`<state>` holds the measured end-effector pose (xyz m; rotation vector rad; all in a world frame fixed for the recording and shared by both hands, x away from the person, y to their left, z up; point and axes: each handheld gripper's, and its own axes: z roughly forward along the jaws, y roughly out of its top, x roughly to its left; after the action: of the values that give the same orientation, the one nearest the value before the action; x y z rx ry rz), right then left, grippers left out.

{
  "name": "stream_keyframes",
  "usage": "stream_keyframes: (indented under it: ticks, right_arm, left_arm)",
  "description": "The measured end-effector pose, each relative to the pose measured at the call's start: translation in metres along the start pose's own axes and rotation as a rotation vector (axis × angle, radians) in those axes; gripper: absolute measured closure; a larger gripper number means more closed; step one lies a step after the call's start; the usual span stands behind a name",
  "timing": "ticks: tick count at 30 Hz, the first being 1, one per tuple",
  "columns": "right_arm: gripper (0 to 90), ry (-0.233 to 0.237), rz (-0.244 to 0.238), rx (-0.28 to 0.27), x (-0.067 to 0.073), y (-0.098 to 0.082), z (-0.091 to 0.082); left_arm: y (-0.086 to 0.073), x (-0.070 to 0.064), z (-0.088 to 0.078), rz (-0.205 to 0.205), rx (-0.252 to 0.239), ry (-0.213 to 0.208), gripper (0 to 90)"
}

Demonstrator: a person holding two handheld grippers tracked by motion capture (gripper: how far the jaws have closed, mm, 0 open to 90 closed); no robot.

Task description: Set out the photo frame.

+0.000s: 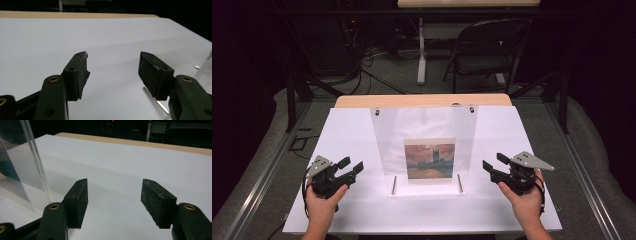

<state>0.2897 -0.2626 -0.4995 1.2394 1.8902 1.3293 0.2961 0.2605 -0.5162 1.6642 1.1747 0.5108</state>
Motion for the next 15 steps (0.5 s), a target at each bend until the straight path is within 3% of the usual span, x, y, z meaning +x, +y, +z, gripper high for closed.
stream_keyframes:
  ticks: [4,10,15]
  right_arm:
    - [38.3,-0.013,-0.016,0.013,0.0,-0.009,0.005]
    - [38.3,0.013,-0.025,0.069,0.005,-0.026,0.016]
    - [38.4,0.025,-0.035,0.088,0.008,-0.028,0.018]
  left_arm:
    - [-0.006,0.001,0.003,-0.003,0.018,-0.013,39.9]
    - [-0.016,-0.003,0.011,0.021,0.072,-0.025,39.7]
    - [-0.02,-0.004,0.016,0.038,0.102,-0.033,39.7]
